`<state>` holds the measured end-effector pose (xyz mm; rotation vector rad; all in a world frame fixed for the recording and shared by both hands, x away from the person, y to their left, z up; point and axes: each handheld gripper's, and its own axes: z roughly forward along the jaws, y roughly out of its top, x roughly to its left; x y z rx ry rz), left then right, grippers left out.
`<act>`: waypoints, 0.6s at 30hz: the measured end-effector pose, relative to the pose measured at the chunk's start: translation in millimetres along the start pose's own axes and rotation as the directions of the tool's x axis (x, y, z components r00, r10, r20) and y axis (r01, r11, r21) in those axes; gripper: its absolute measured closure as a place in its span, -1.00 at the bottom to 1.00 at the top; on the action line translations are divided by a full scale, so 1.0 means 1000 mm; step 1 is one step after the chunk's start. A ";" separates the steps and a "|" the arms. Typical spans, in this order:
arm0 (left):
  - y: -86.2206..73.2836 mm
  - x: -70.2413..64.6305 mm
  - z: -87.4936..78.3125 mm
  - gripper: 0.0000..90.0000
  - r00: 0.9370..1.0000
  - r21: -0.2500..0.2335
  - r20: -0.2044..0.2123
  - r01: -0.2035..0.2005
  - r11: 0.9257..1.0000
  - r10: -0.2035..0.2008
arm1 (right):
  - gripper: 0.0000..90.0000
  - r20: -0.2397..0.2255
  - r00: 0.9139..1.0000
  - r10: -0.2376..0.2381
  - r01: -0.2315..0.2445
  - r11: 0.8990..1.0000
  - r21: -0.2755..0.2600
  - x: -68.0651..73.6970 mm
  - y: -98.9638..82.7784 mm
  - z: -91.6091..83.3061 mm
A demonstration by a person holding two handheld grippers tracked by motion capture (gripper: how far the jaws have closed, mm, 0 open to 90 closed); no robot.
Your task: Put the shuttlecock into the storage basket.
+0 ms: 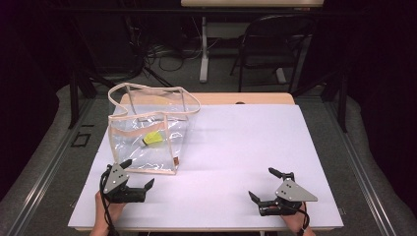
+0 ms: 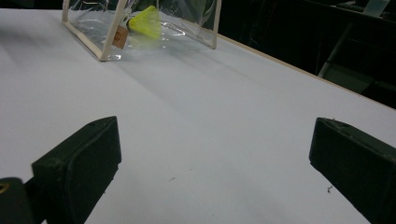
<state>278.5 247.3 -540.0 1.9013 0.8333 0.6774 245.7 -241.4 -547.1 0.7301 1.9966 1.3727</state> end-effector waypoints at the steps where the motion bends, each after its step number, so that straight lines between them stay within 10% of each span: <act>1: -0.002 0.000 0.000 -1.00 1.000 0.000 0.002 -0.001 1.000 0.001 | -0.96 0.001 1.000 0.000 0.000 1.000 0.001 0.000 0.000 0.000; 18: -0.020 -0.005 -0.003 -1.00 1.000 -0.042 0.027 0.013 0.999 -0.012 | -0.96 0.002 1.000 0.000 0.000 1.000 0.005 0.000 0.000 0.001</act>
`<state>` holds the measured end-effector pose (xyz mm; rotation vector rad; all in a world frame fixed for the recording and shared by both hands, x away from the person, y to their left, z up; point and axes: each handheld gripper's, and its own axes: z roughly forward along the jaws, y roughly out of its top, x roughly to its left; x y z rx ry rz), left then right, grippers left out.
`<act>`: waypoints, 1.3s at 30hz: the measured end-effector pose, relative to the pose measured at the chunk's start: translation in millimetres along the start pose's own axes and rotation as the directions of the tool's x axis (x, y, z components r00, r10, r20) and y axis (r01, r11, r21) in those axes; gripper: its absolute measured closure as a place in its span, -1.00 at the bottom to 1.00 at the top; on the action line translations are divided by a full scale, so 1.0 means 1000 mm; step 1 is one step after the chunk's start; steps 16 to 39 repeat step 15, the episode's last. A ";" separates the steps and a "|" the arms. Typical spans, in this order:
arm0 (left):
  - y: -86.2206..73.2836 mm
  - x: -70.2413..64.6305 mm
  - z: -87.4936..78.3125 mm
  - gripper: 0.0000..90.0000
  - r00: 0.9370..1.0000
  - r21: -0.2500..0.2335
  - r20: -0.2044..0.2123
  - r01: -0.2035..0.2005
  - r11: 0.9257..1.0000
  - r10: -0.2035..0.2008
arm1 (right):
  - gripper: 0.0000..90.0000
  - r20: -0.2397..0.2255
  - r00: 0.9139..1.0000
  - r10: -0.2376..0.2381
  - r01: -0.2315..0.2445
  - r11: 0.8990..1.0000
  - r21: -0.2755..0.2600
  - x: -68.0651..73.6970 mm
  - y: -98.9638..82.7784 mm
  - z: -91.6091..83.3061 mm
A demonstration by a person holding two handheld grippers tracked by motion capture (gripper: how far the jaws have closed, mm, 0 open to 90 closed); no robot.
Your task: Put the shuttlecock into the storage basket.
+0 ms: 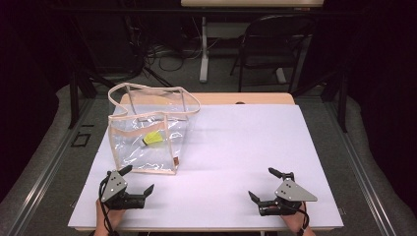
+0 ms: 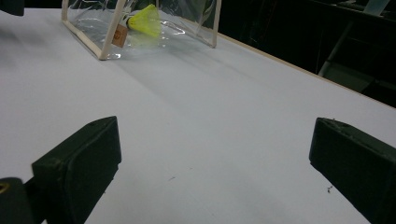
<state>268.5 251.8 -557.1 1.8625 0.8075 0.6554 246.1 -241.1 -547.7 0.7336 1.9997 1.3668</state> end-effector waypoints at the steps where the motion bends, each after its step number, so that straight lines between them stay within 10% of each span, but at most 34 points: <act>1: 0.000 -0.001 0.001 -1.00 1.000 0.004 0.003 -0.003 1.000 0.003 | -0.96 0.000 1.000 0.000 0.000 1.000 0.001 0.000 0.000 0.000; 39: 0.002 -0.002 0.006 -1.00 0.999 0.022 0.020 -0.050 0.999 0.050 | -0.96 -0.006 1.000 -0.002 0.002 1.000 0.006 -0.001 -0.001 0.002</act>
